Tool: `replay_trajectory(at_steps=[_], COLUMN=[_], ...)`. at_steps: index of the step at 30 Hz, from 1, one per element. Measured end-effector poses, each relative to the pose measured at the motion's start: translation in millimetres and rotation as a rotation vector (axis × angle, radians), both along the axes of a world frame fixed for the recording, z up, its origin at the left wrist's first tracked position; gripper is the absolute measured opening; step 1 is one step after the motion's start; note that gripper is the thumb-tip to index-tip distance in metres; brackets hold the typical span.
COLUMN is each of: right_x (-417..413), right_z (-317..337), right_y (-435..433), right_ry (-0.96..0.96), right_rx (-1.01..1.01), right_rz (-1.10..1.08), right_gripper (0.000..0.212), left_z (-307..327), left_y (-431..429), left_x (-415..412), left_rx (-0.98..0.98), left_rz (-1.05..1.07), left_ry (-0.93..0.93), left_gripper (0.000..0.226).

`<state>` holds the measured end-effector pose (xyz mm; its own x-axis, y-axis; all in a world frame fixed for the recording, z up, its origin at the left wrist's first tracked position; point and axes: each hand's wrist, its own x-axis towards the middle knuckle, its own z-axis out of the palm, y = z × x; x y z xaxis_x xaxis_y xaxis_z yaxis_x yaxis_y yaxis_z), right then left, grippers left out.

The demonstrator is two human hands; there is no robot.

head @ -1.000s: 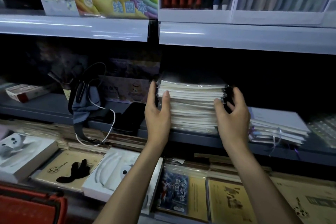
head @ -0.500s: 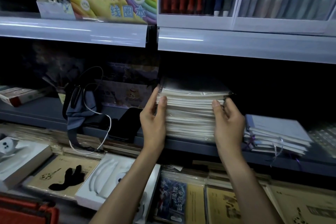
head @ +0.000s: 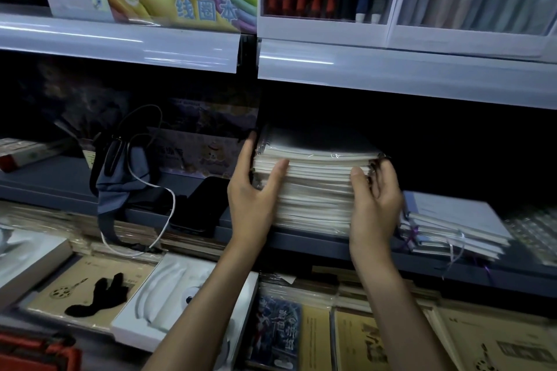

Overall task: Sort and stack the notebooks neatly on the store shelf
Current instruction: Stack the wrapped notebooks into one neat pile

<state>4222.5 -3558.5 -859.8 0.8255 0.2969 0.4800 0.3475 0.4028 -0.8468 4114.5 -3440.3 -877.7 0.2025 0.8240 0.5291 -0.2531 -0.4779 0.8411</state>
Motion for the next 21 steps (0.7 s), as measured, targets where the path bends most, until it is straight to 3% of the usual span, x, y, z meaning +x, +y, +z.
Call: replay_trajectory(at_steps=[4,5,8,10,17,21], right_x=[1.7,3.1,2.5,0.4,-3.4,-6.6], right_z=[1.5,2.9,5.7,5.8,5.3,3.8], right_y=[3.5,3.9,7.2,9.9,14.4,12.1], right_ry=[0.092,0.085,-0.038,-0.053,-0.108,-0.179], right_rx=[0.044,0.042,0.042,0.076,0.072,0.041], right_rz=[0.016,0.010,0.001,-0.021,-0.059,-0.061], right_gripper=[0.064,0.058,0.004,0.015,0.018,0.026], left_z=[1.0,0.4,-0.4,-0.1,-3.2,-4.3], left_y=[-2.8,-3.7,-3.5,-3.0,-2.9,-4.2], left_x=[2.8,3.8,6.1,7.4,11.3,13.1], left_rx=[-0.020,-0.025,-0.034,-0.034,0.034,0.064], left_rz=[-0.008,-0.006,0.001,0.017,0.089,0.132], left_ry=[0.022,0.026,0.009,-0.016,-0.024,0.007], left_gripper=[0.078,0.078,0.074,0.069,0.055,0.059])
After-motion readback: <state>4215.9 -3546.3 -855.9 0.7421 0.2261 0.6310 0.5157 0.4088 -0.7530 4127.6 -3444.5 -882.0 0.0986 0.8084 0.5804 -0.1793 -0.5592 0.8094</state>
